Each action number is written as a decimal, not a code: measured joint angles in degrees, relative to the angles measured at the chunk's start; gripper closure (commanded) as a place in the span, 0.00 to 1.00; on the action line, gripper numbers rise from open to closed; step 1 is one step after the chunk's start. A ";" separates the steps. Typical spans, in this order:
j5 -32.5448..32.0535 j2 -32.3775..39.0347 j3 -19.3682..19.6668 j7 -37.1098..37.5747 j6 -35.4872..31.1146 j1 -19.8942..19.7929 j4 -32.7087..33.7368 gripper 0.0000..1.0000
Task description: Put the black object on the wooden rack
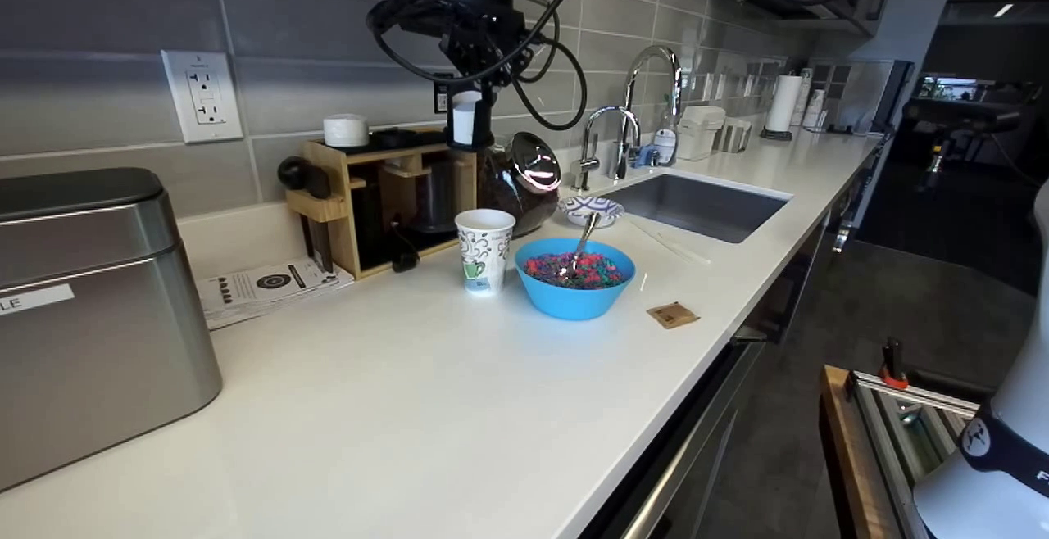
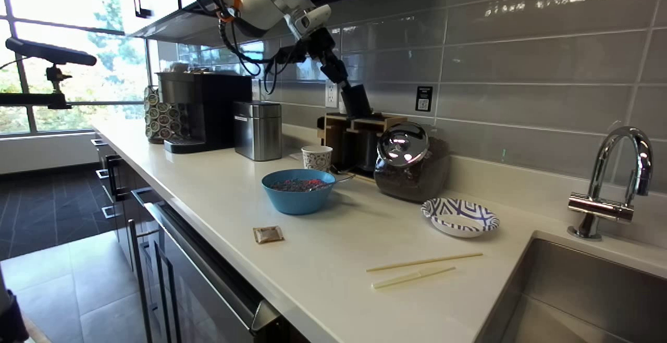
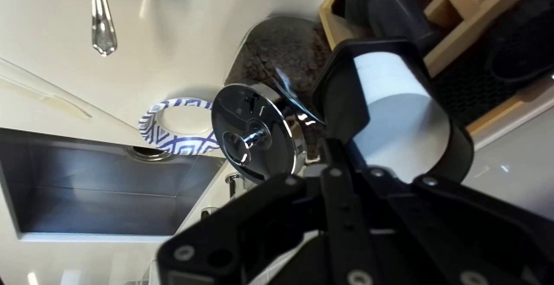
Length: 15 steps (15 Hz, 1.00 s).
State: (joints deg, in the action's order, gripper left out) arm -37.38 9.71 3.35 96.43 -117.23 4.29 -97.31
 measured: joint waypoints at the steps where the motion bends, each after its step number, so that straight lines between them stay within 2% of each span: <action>1: -0.03 0.06 0.11 0.03 -1.37 -0.30 0.09 1.00; 6: -0.03 0.85 0.54 1.09 -5.25 -1.06 1.42 1.00; 15: -0.03 4.03 1.41 5.33 -6.08 -1.08 5.20 1.00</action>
State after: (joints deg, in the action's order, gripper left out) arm -37.41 13.74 4.76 101.76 -123.31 3.22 -92.11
